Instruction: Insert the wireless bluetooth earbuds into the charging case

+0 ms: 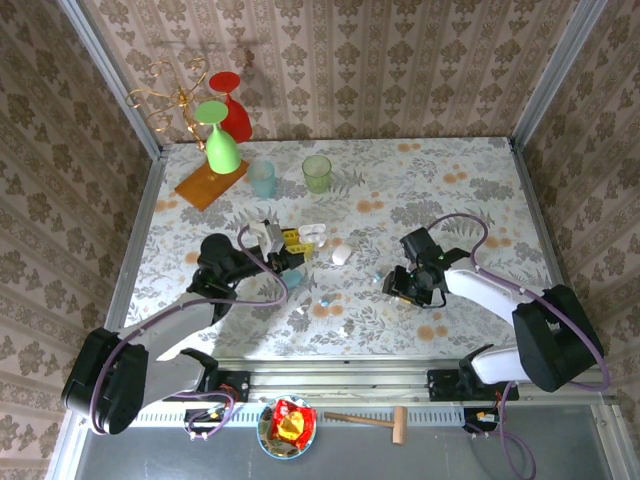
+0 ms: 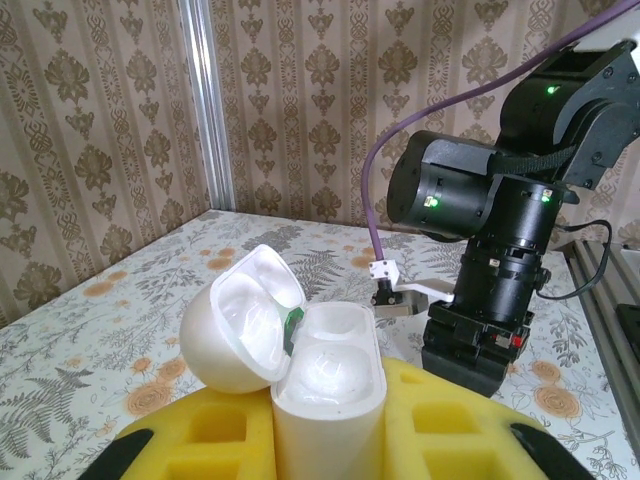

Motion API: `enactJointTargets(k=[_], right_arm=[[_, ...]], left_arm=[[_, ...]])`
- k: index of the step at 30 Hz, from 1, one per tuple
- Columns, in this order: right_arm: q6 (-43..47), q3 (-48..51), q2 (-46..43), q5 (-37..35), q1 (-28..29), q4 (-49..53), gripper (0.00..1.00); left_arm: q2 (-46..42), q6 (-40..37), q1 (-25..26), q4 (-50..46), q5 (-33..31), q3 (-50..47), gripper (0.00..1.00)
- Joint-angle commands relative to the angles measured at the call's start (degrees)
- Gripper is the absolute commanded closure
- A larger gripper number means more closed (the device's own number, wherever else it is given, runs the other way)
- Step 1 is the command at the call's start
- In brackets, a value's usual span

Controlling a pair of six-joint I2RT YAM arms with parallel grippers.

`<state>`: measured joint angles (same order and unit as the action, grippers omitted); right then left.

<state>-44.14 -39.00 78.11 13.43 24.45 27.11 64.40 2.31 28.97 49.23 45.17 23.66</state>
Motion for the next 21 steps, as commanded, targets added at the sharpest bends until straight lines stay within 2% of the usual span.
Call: enactJointTargets(k=[1, 9, 15, 21], right_arm=[[-1.2, 0.3, 1.2, 2.9, 1.0, -2.7, 0.58], [-2.4, -0.8, 3.9, 3.9, 3.8, -4.8, 0.58], [-1.4, 1.3, -4.6, -2.5, 2.6, -3.6, 0.59], [4.3, -2.1, -0.8, -7.0, 2.2, 2.9, 0.60]], left_arm=[[0.2, -0.3, 0.4, 1.1, 1.0, 1.9, 1.00], [-0.1, -0.2, 0.7, 0.5, 1.0, 2.3, 1.00], [-1.2, -1.2, 0.8, -1.7, 0.6, 2.4, 1.00], [-1.0, -1.6, 0.8, -1.9, 0.7, 2.7, 1.00]])
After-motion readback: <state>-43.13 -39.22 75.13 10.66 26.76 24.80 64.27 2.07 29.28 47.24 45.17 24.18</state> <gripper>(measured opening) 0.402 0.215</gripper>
